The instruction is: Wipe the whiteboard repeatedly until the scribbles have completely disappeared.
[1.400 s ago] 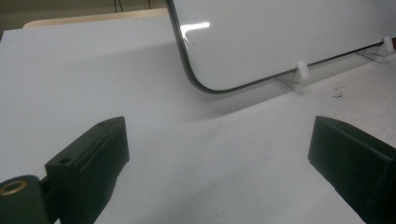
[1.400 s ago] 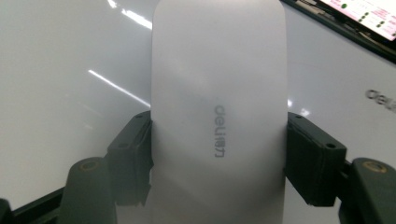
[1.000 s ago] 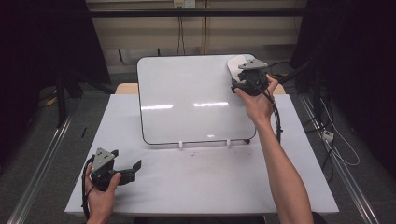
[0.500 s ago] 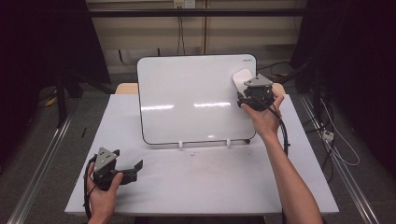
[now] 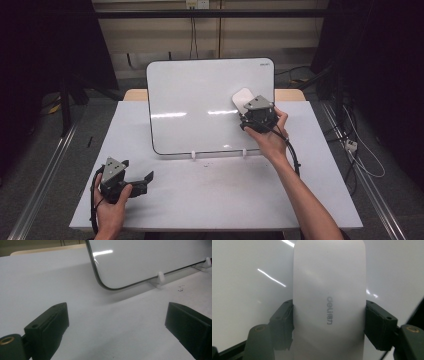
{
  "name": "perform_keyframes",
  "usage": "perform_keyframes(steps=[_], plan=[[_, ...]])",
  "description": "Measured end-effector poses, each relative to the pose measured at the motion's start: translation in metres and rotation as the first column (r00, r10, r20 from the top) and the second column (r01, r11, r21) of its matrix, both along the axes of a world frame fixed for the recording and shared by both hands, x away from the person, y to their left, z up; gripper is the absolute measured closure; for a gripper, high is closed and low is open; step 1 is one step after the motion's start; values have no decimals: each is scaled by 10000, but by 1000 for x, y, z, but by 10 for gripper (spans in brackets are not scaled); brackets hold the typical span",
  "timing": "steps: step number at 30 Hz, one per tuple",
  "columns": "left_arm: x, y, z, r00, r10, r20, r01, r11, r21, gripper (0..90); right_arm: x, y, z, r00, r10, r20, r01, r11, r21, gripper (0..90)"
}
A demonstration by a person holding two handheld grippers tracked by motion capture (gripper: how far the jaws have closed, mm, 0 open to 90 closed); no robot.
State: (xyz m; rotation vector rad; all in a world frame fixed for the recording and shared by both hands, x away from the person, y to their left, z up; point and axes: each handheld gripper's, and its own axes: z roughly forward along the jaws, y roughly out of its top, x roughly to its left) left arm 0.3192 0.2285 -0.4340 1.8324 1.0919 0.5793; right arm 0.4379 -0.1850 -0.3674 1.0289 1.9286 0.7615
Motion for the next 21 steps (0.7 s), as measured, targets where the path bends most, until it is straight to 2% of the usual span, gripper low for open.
perform_keyframes(steps=[5,10,15,21], plan=[[1,2,0,10000,-17,-14,17,10000,12,51,11,15,10,9999,-30,166,27,9999,142,320],[0,3,0,10000,-16,-3,16,10000,-46,51,24,19,22,9994,-157,305,149,9995,281,320],[-1,5,0,10000,16,53,-16,9999,-120,51,39,10,38,9977,-480,479,448,9969,651,320],[-2,7,0,10000,51,31,-50,9999,-108,51,49,-10,52,9934,-1027,518,976,9908,933,321]])
